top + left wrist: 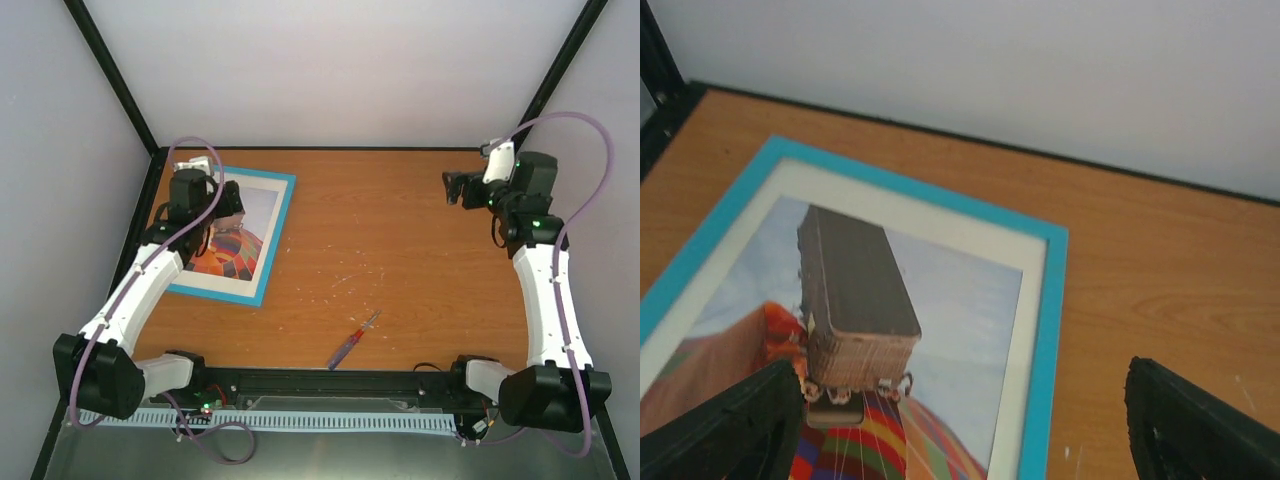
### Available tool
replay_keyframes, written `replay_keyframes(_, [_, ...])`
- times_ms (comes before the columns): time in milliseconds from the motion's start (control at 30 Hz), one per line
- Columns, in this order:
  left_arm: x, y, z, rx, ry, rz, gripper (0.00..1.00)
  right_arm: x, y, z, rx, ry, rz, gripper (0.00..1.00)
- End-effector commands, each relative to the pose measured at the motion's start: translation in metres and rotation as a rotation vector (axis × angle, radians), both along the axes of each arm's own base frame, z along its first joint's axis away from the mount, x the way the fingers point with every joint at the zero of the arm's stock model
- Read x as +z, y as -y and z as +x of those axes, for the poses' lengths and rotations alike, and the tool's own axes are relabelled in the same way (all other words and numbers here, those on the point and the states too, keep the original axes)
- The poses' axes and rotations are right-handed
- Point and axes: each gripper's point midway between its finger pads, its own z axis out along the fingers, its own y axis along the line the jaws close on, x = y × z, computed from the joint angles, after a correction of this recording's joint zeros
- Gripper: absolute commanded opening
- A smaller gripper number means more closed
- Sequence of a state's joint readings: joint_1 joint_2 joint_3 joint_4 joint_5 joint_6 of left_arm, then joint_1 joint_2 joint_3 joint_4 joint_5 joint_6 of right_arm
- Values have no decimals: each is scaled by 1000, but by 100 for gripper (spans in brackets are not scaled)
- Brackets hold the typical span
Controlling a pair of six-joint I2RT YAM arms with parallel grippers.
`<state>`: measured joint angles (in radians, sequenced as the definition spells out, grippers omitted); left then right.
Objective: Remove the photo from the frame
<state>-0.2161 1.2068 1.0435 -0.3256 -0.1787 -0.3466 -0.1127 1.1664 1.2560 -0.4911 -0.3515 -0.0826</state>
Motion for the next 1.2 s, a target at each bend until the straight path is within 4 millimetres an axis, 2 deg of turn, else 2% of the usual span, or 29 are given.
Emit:
replay_keyframes(0, [-2,19,-10,-125,-2,-103,89,-40,-19,-12,79,-74,5,100])
replay_keyframes(200, [-22,55,-31,-247,-72,-109,97,-109,-43,-31,207,-204,29,100])
replay_keyframes(400, [-39,89,-46,-358,-151,-130,99,-149,-63,-53,310,-283,72,100])
replay_keyframes(567, [-46,91,-43,-372,-100,-64,100,-161,-72,-63,359,-301,94,100])
replay_keyframes(667, [-48,79,-31,-278,-61,-39,100,-161,-77,-67,383,-300,106,100])
replay_keyframes(733, [-60,59,-23,-124,-92,-44,100,-162,-79,-69,395,-297,109,100])
replay_keyframes(800, [-73,53,-11,-68,-165,-37,100,-162,-81,-71,408,-293,106,100])
replay_keyframes(900, [-88,78,9,-195,-288,5,99,-161,-82,-72,410,-284,96,100])
replay_keyframes(967, [-100,99,14,-286,-353,-19,92,-161,-82,-72,415,-279,89,100])
replay_keyframes(1067, [-110,134,6,-443,-365,-42,82,-163,-84,-73,425,-276,78,100])
replay_keyframes(1167, [-129,137,-5,-432,-434,-38,73,-164,-85,-73,433,-275,74,100])
